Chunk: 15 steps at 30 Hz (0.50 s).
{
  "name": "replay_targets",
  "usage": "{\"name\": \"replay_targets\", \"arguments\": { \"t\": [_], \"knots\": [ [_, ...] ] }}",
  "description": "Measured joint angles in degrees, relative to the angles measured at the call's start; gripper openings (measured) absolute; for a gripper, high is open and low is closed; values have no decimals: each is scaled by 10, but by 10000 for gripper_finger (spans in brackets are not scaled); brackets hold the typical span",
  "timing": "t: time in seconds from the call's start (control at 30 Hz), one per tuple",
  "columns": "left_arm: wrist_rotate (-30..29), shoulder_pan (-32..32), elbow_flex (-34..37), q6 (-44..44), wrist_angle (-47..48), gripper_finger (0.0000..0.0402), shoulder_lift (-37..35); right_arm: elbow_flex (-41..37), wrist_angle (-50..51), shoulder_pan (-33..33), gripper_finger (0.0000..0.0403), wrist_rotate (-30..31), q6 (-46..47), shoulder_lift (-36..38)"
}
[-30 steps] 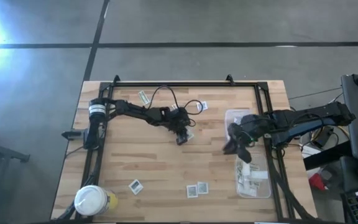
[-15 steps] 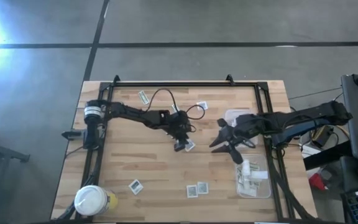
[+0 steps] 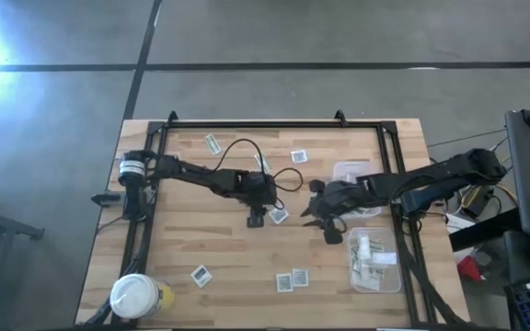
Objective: Pick & Place First Aid Supplies
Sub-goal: Put the towelette pack into the top bin
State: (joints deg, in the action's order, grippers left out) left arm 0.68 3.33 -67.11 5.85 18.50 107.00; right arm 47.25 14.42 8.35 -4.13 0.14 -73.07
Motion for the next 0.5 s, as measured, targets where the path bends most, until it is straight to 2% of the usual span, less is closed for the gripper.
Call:
{"name": "replay_targets", "arguments": {
  "t": [0.23,0.5],
  "knots": [
    [-4,-2,0,-11,55,151,-23,4,-1,-14,127,59,-52,-69],
    [-79,-3,0,-32,160,151,-132,41,0,-28,134,58,-109,-150]
  ]
}}
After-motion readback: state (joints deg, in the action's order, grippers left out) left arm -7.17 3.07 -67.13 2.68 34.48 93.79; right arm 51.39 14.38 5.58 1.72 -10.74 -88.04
